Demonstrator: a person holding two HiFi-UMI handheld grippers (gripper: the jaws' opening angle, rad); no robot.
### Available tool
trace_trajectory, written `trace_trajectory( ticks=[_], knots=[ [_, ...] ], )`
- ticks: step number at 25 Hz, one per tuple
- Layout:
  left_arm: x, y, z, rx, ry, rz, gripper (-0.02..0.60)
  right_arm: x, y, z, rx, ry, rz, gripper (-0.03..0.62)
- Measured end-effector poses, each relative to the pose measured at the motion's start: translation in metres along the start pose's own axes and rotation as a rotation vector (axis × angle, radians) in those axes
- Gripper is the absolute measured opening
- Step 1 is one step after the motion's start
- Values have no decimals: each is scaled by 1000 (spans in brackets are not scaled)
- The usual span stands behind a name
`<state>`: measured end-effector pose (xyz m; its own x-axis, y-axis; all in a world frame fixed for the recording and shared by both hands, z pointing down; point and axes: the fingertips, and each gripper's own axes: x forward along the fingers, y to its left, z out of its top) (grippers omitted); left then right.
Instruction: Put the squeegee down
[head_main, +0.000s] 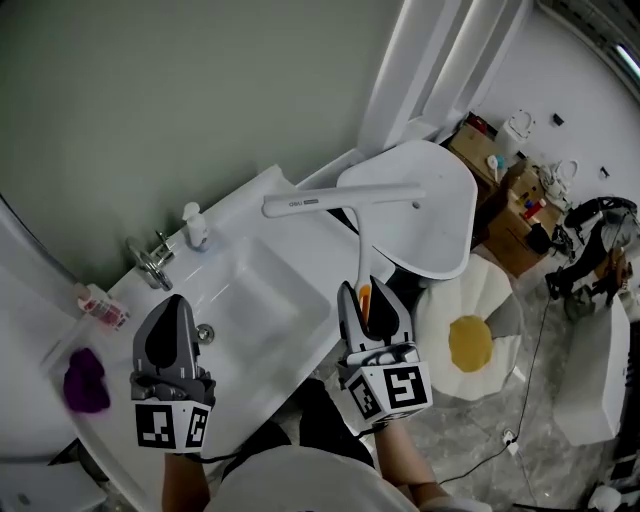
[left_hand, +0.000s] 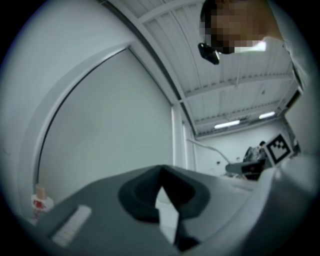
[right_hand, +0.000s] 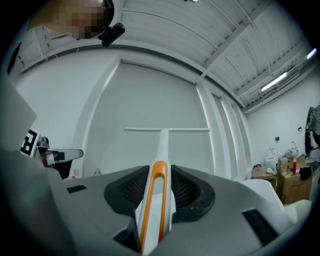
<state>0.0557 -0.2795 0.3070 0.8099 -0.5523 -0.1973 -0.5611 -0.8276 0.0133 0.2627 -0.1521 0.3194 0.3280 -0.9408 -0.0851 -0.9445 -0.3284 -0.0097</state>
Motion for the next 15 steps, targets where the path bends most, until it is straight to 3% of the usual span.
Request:
trace_trajectory(
  ticks=[15],
  knots=[
    [57, 16, -18, 40, 40, 231, 8, 144, -31, -96, 18, 246, 239, 130]
  ],
)
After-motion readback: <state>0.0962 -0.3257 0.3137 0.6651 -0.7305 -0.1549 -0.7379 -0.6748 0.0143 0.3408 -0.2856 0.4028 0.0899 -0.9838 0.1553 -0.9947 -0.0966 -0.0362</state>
